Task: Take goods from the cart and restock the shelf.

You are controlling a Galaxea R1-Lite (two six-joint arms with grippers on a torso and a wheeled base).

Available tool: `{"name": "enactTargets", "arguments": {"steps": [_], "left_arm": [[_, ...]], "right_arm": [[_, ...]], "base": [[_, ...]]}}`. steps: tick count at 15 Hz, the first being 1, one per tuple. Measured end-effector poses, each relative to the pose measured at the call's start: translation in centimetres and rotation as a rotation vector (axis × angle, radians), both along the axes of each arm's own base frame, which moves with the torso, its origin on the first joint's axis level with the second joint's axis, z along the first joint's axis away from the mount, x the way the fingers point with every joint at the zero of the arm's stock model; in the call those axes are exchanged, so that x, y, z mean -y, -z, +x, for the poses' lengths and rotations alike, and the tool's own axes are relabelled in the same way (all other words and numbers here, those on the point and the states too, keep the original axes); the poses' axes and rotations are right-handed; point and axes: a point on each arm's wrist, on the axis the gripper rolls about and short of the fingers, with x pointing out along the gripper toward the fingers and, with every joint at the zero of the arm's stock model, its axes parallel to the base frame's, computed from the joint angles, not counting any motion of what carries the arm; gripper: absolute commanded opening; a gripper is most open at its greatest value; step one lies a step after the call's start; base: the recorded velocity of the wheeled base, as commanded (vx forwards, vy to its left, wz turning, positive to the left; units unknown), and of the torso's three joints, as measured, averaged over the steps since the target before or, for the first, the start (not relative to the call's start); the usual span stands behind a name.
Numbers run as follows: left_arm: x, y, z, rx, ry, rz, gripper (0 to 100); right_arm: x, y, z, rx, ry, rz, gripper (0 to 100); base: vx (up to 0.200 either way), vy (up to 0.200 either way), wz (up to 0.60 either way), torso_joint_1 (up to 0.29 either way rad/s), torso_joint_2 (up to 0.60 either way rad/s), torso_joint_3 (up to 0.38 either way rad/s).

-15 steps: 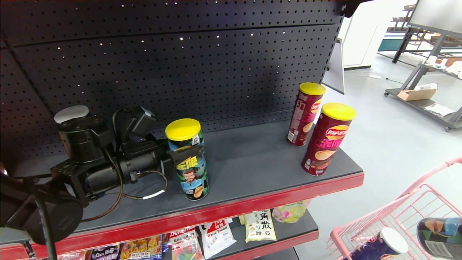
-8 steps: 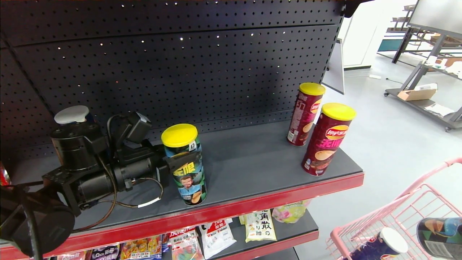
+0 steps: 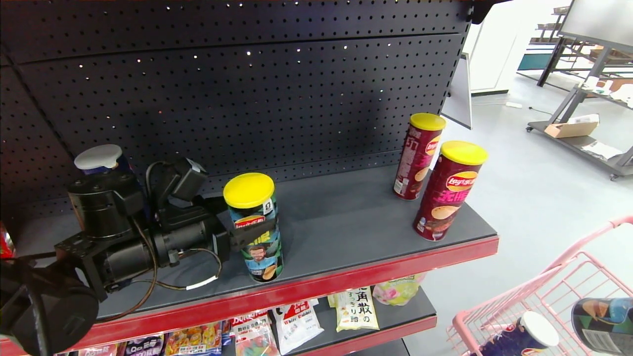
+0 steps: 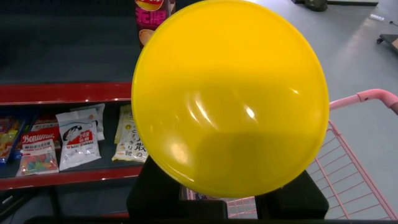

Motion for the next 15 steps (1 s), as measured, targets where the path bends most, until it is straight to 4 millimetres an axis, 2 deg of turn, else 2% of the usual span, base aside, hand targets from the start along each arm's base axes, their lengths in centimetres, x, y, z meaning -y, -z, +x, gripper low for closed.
{"name": "enactTargets", "arguments": {"steps": [6, 12, 15], "left_arm": [[-0.4, 0.3, -0.9, -0.013, -0.021, 0.011, 100], [-2.2, 0.7, -3.4, -0.048, -0.036, 0.012, 100], [-3.4, 0.7, -5.5, -0.055, -0.063, 0.012, 100]], "right_arm": [[0.0, 0.0, 0.0, 0.001, 0.001, 0.0, 0], [0.0, 0.1, 0.0, -0.005, 0.0, -0.002, 0], [0.0, 0.3, 0.1, -0.017, -0.012, -0.004, 0]], "base": [[0.0, 0.0, 0.0, 0.0, 0.0, 0.0], [0.0, 0.0, 0.0, 0.0, 0.0, 0.0], [0.0, 0.0, 0.0, 0.0, 0.0, 0.0]]}}
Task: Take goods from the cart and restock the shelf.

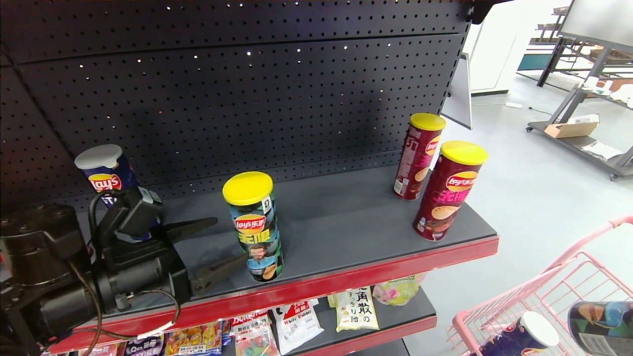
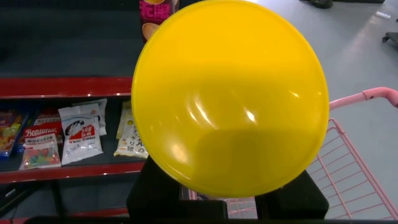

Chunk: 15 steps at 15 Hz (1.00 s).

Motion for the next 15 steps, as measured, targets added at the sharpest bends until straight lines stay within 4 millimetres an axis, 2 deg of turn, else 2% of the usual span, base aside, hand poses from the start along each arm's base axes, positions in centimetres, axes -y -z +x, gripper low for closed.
{"name": "enactTargets", "arguments": {"steps": [4, 8, 10, 15], "left_arm": [[-2.1, -1.1, -2.8, 0.066, -0.128, -0.001, 100], [-3.6, -2.9, -5.8, 0.206, -0.432, 0.009, 100], [-4.3, -3.2, -7.4, 0.257, -0.61, 0.059, 100], [-5.6, -3.4, -10.6, 0.236, -0.944, 0.182, 100]], "right_arm": [[-0.2, 0.9, 0.7, -0.057, 0.027, -0.024, 0], [-0.6, 0.9, 2.2, -0.139, 0.035, -0.038, 0], [-0.8, 0.9, 2.6, -0.165, 0.038, -0.037, 0], [-0.9, 0.7, 2.8, -0.167, -0.001, -0.051, 0]], "base": [[0.0, 0.0, 0.0, 0.0, 0.0, 0.0], [0.0, 0.0, 0.0, 0.0, 0.0, 0.0], [0.0, 0.0, 0.0, 0.0, 0.0, 0.0], [0.0, 0.0, 0.0, 0.0, 0.0, 0.0]]}}
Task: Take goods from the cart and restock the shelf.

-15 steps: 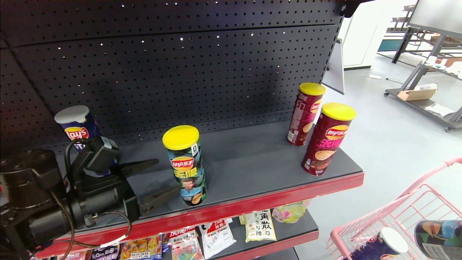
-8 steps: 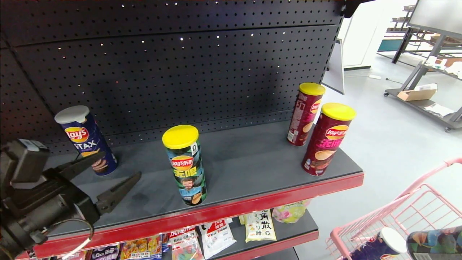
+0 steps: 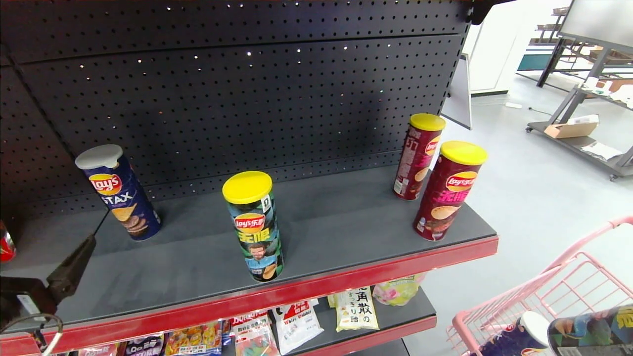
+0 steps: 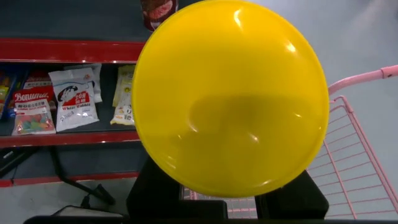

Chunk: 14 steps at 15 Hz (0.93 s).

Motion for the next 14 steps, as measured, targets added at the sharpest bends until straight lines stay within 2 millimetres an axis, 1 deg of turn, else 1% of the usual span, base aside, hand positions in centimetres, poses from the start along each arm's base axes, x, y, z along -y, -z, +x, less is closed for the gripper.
{"name": "enactTargets", "arguments": {"steps": [2, 4, 5, 7, 8, 9, 11, 14], "left_arm": [[-0.3, 0.5, -1.7, -0.037, -0.021, 0.006, 100], [-0.4, 1.6, -4.2, -0.079, 0.087, 0.004, 100], [-0.5, 2.5, -5.7, -0.12, 0.159, 0.005, 100], [-0.9, 4.5, -8.5, -0.271, 0.252, 0.012, 100], [-1.1, 4.6, -9.7, -0.274, 0.278, 0.011, 100], [-1.3, 4.2, -10.5, -0.229, 0.28, 0.007, 100], [-1.6, 3.8, -11.4, -0.152, 0.266, 0.001, 100], [-1.7, 3.7, -11.9, -0.103, 0.266, -0.004, 100]], "right_arm": [[-0.1, -0.2, 0.0, 0.008, -0.033, 0.009, 0], [-0.1, -0.6, 0.0, 0.038, -0.074, 0.017, 0], [-0.2, -0.8, 0.0, 0.052, -0.085, 0.02, 0], [-0.2, -0.8, 0.0, 0.057, -0.09, 0.02, 0], [-0.2, -0.8, 0.0, 0.057, -0.09, 0.02, 0], [-0.2, -0.7, 0.0, 0.054, -0.09, 0.018, 0], [-0.2, -0.5, -0.1, 0.052, -0.092, 0.017, 0], [-0.1, -0.2, -0.1, 0.048, -0.093, 0.016, 0]], "base": [[0.0, 0.0, 0.0, 0.0, 0.0, 0.0], [0.0, 0.0, 0.0, 0.0, 0.0, 0.0], [0.0, 0.0, 0.0, 0.0, 0.0, 0.0], [0.0, 0.0, 0.0, 0.0, 0.0, 0.0], [0.0, 0.0, 0.0, 0.0, 0.0, 0.0], [0.0, 0.0, 0.0, 0.0, 0.0, 0.0], [0.0, 0.0, 0.6, 0.002, 0.0, 0.005], [0.0, 0.0, 0.6, 0.002, 0.0, 0.001]]}}
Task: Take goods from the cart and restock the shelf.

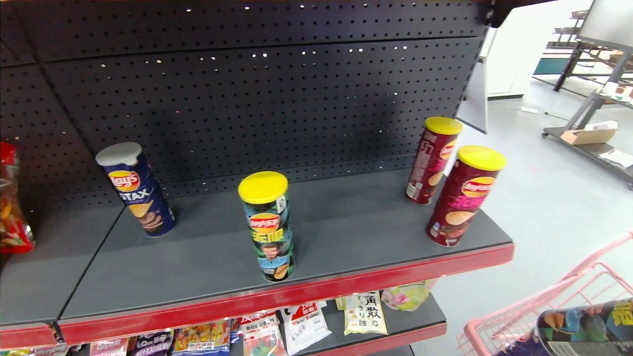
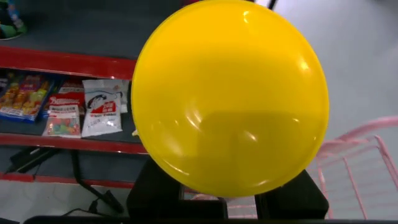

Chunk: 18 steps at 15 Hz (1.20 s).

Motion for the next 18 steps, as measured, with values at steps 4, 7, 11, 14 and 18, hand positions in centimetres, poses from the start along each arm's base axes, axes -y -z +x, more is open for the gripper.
{"name": "enactTargets", "arguments": {"steps": [4, 7, 11, 14, 18], "left_arm": [[0.0, 0.1, -0.2, 0.014, 0.001, -0.002, 100], [-0.1, 0.2, -0.3, 0.017, 0.002, -0.003, 100], [0.0, 0.8, -0.4, 0.013, 0.032, -0.011, 100], [0.0, 1.1, -0.4, 0.012, 0.043, -0.012, 100], [0.0, 1.1, -0.5, 0.018, 0.033, -0.012, 100]], "right_arm": [[0.0, 0.1, 0.0, -0.002, 0.0, 0.0, 0], [-0.1, -0.2, 0.1, 0.004, -0.015, 0.003, 0], [-1.1, -3.5, 2.5, 0.038, -0.123, 0.031, 0], [-2.9, -6.3, 7.3, 0.059, -0.225, 0.023, 0], [-5.7, -7.6, 14.7, -0.01, -0.302, -0.017, 0]], "base": [[0.0, 0.0, 0.45, 0.001, 0.0, 0.005], [0.0, 0.0, 0.0, 0.0, 0.0, 0.0], [0.0, 0.0, 0.0, 0.0, 0.0, 0.0], [0.0, 0.0, 0.0, 0.0, 0.0, 0.0], [0.0, 0.0, 0.0, 0.0, 0.0, 0.0]]}}
